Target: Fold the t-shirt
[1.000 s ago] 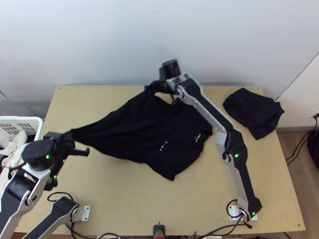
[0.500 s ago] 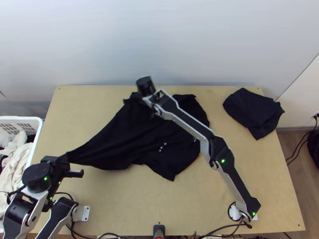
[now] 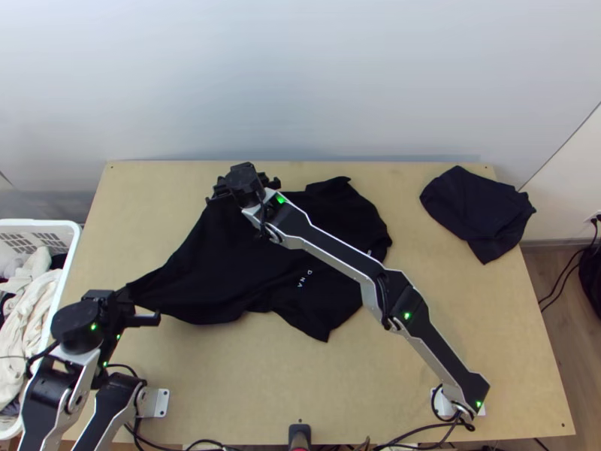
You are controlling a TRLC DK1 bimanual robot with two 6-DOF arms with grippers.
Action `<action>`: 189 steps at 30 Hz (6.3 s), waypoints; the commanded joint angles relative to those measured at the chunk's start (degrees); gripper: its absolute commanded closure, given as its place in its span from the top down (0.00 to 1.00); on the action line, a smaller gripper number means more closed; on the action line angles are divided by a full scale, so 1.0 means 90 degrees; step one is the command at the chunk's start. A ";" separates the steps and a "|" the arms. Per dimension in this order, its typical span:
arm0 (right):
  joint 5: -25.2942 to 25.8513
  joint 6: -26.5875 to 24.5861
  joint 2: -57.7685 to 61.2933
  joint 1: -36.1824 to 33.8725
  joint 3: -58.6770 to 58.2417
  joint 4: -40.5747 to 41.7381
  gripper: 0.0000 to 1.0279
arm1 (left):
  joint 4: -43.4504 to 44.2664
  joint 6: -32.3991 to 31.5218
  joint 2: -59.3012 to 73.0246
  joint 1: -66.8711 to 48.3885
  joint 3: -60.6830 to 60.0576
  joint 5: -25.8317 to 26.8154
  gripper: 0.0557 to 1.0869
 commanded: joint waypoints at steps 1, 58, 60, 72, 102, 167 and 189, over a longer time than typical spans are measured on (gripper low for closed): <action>0.0170 -0.0013 -0.0349 -0.0065 -0.0106 -0.0251 0.97 | 0.0848 -0.0471 0.0602 0.0459 -0.0262 0.0016 0.41; -0.3697 0.1344 -0.2644 -0.3376 -0.1502 -0.3512 0.96 | 0.0487 -0.1516 1.0006 -0.1123 0.6886 0.1422 0.73; -0.3697 0.1354 -0.2702 -0.3434 -0.1658 -0.3512 0.96 | 0.0282 -0.1428 1.0025 -0.1123 0.6886 0.1422 0.73; -0.3677 0.1188 -0.2741 -0.3835 -0.2147 -0.3502 0.96 | -0.0754 -0.1096 0.9898 -0.1123 0.6974 0.1549 0.73; -0.3609 0.1071 0.0432 -0.3464 -0.0359 -0.2780 0.95 | -0.0842 -0.1262 0.9713 -0.0283 0.7072 0.1314 0.04; -0.1470 -0.1429 -0.7917 -0.2995 -0.0281 -0.5182 0.03 | -0.1027 -0.0403 0.4488 -0.0244 0.9874 0.0426 0.04; -0.2115 -0.0541 -0.8669 -0.3014 -0.0877 -0.7624 0.03 | -0.3029 -0.0735 0.3063 -0.0322 0.8351 0.1383 0.04</action>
